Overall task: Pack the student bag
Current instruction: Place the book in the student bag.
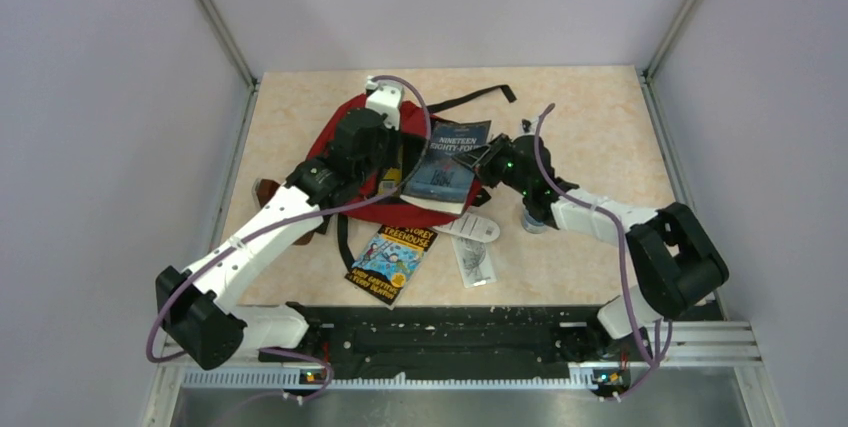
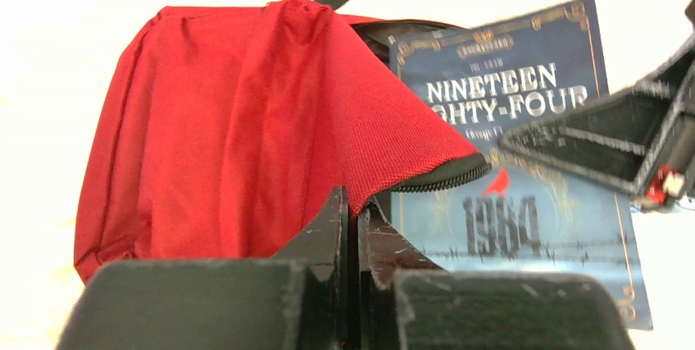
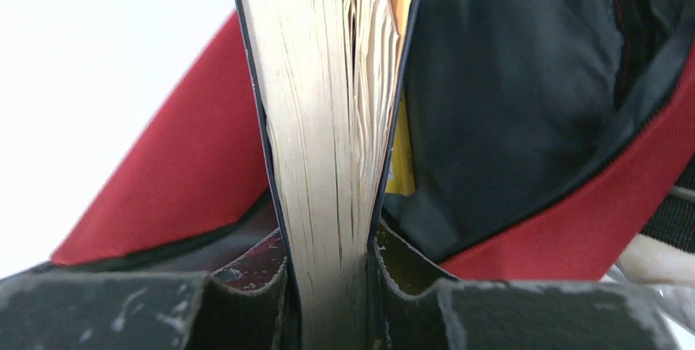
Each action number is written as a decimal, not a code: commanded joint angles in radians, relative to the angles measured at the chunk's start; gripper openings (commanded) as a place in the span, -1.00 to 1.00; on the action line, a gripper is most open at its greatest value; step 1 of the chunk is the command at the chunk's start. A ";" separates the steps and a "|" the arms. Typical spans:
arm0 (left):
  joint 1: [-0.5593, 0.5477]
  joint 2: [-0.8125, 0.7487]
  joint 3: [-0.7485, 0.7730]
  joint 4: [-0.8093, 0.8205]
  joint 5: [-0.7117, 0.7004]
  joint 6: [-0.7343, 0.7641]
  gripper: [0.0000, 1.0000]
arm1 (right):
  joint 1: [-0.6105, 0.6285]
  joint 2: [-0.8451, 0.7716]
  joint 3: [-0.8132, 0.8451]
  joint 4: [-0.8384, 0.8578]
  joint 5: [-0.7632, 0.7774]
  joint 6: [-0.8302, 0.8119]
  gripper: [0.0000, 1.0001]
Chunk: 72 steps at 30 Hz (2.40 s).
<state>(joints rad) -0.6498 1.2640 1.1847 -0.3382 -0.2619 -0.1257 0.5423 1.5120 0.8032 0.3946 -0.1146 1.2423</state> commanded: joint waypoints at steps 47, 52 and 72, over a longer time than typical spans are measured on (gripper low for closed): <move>0.054 -0.030 -0.007 0.085 0.178 -0.078 -1.00 | 0.162 0.689 0.563 0.380 0.061 -0.233 0.39; 0.054 -0.030 -0.004 0.082 0.175 -0.077 -1.00 | 0.163 0.618 0.476 0.327 0.109 -0.274 0.70; 0.054 -0.029 0.000 0.075 0.177 -0.074 -1.00 | 0.202 0.634 0.455 0.272 0.160 -0.373 -0.36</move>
<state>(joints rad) -0.5953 1.2465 1.1664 -0.3164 -0.1005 -0.1894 0.7227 2.0739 1.1500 0.5957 0.1196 0.9058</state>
